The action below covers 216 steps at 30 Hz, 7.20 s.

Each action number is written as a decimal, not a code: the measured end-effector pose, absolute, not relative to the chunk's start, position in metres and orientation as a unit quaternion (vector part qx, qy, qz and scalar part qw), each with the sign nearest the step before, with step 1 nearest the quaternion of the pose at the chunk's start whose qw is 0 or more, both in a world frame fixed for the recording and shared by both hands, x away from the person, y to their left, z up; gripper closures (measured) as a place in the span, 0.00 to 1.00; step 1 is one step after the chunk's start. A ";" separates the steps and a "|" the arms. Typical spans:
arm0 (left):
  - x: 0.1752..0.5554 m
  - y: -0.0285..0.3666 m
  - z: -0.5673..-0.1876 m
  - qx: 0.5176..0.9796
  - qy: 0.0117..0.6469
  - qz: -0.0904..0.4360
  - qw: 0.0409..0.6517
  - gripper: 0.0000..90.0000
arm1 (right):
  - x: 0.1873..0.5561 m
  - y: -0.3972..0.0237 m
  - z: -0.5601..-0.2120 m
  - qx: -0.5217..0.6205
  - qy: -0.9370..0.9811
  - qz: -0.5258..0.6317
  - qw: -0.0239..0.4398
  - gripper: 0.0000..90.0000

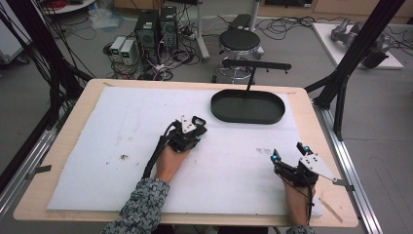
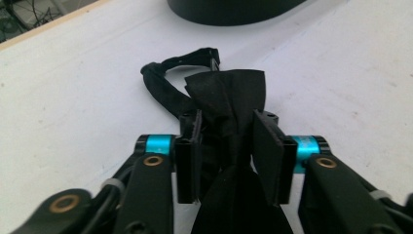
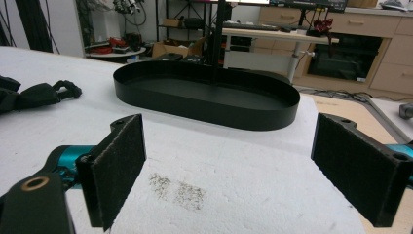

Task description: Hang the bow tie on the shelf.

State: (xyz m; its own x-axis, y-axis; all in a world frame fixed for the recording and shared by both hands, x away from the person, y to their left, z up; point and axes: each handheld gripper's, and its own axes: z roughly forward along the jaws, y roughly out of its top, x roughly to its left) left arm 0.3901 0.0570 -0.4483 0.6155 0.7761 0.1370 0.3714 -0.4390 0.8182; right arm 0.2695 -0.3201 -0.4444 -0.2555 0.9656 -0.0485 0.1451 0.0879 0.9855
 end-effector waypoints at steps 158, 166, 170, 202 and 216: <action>0.558 0.020 -0.315 0.808 0.229 0.173 0.515 0.79 | 0.269 -0.319 -0.446 0.449 0.625 0.498 0.400 0.13; 0.549 0.028 -0.311 0.809 0.229 0.177 0.511 0.72 | 0.269 -0.318 -0.446 0.449 0.624 0.497 0.402 0.13; 0.542 0.033 -0.304 0.808 0.222 0.184 0.514 0.68 | 0.269 -0.318 -0.446 0.449 0.624 0.496 0.403 0.13; 0.429 0.153 -0.288 0.768 0.211 0.266 0.543 0.28 | 0.270 -0.316 -0.446 0.443 0.630 0.497 0.400 0.13; 0.364 0.216 -0.325 0.731 0.247 0.298 0.562 0.26 | 0.272 -0.316 -0.446 0.441 0.632 0.493 0.403 0.13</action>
